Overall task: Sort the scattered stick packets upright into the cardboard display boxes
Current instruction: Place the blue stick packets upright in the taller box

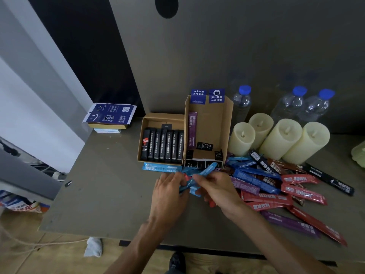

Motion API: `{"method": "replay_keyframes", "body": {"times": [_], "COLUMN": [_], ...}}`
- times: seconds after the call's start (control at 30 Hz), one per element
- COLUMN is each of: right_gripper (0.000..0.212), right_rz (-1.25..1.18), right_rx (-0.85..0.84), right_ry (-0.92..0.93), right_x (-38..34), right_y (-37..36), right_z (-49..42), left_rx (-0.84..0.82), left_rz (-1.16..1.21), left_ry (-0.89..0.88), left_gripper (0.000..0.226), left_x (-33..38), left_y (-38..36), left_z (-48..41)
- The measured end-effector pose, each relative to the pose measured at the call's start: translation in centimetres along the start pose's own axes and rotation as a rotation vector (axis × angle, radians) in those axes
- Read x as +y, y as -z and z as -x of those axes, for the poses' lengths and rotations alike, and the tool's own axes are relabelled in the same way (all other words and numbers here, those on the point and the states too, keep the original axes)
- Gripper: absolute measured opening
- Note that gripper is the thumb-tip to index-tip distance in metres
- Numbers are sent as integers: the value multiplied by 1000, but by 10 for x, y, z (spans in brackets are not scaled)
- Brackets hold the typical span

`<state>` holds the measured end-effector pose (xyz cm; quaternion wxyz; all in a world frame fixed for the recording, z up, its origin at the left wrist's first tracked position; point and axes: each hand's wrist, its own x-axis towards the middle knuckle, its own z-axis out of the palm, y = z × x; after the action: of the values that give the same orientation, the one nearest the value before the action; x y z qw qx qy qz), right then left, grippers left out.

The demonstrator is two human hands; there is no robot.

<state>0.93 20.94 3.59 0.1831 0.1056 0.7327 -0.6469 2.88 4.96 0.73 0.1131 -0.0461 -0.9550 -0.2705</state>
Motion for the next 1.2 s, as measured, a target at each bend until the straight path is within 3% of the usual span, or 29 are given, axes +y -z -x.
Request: {"method": "replay_keyframes", "body": {"times": [0.1, 0.23, 0.37, 0.57, 0.7, 0.93, 1.03, 1.2], "right_gripper": [15, 13, 14, 10, 4, 14, 18, 7], "right_rz": [-84, -99, -129, 12, 46, 416, 473, 507], "right_rx": [-4, -19, -22, -30, 58, 263, 299, 334], "right_ry": [-2, 9, 41, 99, 100, 161, 153, 82], "right_x": [-14, -26, -35, -36, -37, -60, -66, -59], "right_y": [2, 11, 15, 10, 5, 3, 2, 1], "right_z": [-6, -15, -23, -22, -31, -97, -118, -138], "left_rx": [38, -53, -180, -147, -138, -34, -89, -142], "left_rz": [-2, 487, 750, 756, 786, 621, 585, 573], "left_ry": [-81, 285, 325, 350, 378, 360, 321, 284], "left_gripper": [33, 20, 8, 11, 10, 12, 12, 11], "left_x": [4, 7, 8, 11, 15, 6, 4, -3], "left_y": [1, 7, 13, 6, 5, 7, 9, 9], "left_z": [-6, -13, -22, -33, -41, -72, -84, -91]}}
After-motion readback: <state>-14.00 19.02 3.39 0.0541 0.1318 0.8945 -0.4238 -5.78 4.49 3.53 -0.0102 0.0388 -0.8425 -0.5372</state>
